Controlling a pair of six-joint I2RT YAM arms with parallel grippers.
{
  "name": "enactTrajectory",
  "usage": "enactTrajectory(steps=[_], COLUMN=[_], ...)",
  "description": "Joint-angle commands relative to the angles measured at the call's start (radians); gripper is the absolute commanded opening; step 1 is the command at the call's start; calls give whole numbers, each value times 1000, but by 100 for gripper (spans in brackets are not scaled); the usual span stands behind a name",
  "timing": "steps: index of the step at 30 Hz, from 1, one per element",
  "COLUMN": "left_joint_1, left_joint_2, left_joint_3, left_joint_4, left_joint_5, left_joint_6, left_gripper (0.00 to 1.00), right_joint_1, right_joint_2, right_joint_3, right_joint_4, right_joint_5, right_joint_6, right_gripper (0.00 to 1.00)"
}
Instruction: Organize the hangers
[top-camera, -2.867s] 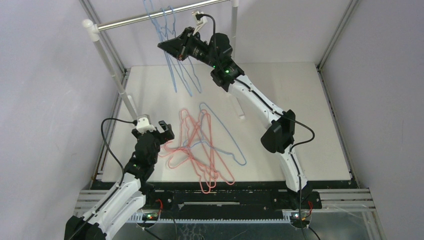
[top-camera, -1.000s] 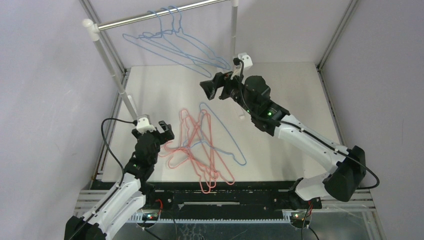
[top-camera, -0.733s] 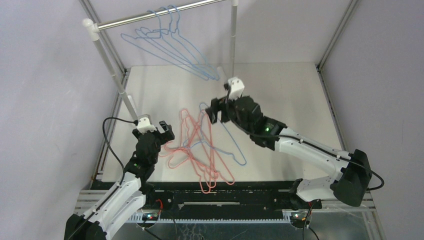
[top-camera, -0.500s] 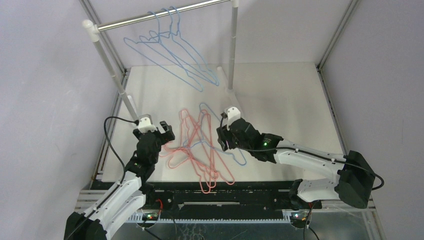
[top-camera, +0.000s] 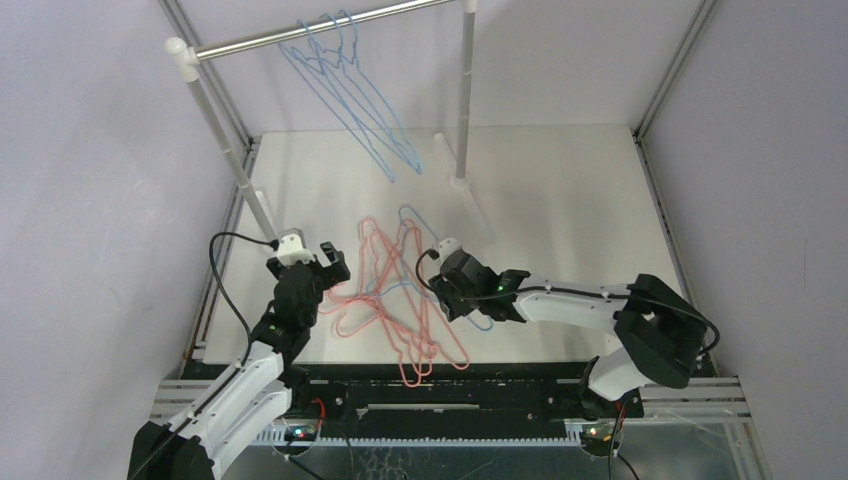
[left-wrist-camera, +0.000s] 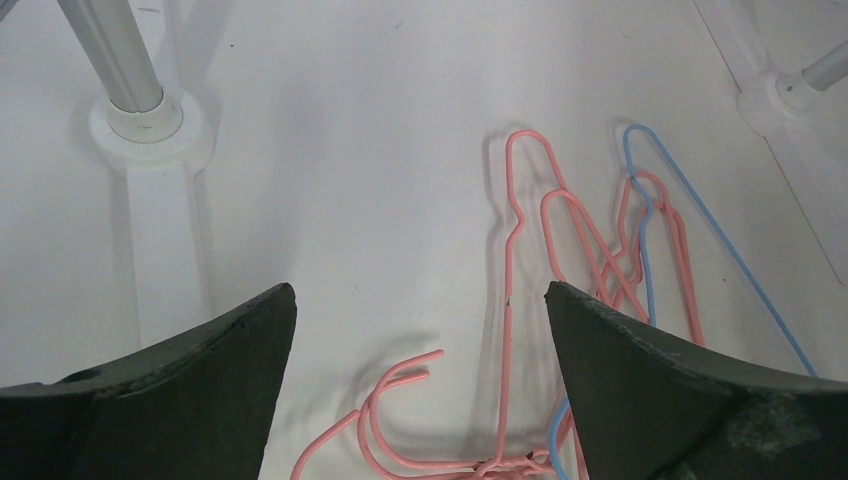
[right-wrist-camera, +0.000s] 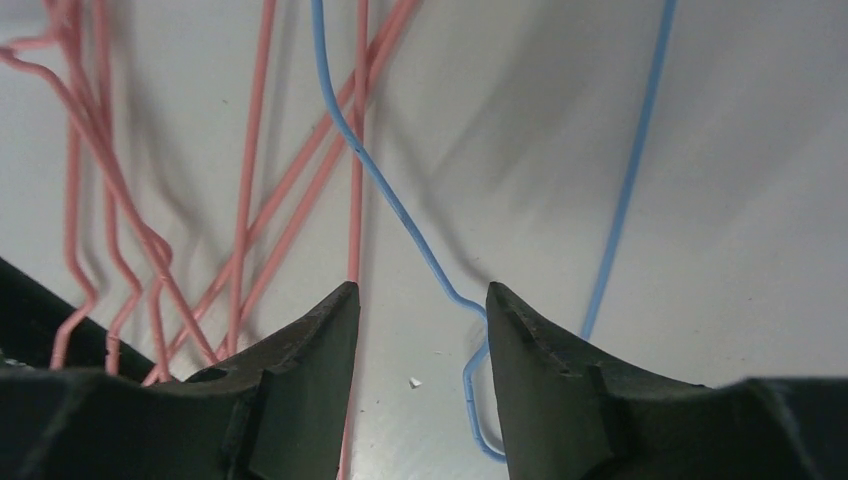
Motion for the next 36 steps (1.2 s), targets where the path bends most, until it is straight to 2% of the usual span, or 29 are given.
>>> enactTrajectory(steps=[1, 5, 10, 15, 18, 19, 26, 36], left_joint_1=[-3, -3, -4, -3, -4, -3, -3, -3], left_joint_2=[-2, 0, 0, 15, 22, 23, 24, 24], left_joint_3=[-7, -8, -9, -8, -7, -6, -8, -6], left_joint_4=[44, 43, 47, 52, 55, 55, 57, 59], left_joint_5=[3, 3, 2, 1, 2, 0, -1, 0], left_joint_6=[-2, -1, -2, -3, -3, -3, -3, -2], left_gripper=[99, 99, 100, 99, 100, 99, 100, 100], right_joint_1=[3, -5, -15, -15, -16, -17, -50, -273], right_joint_2=[47, 85, 135, 156, 155, 151, 27, -296], right_joint_3=[3, -2, -7, -28, -34, -35, -36, -30], right_joint_4=[56, 75, 93, 116, 116, 113, 103, 73], right_joint_5=[-10, -9, -30, -62, -73, -78, -188, -599], right_joint_6=[17, 9, 3, 9, 7, 4, -2, 80], right_gripper=[57, 55, 45, 23, 3, 0, 0, 0])
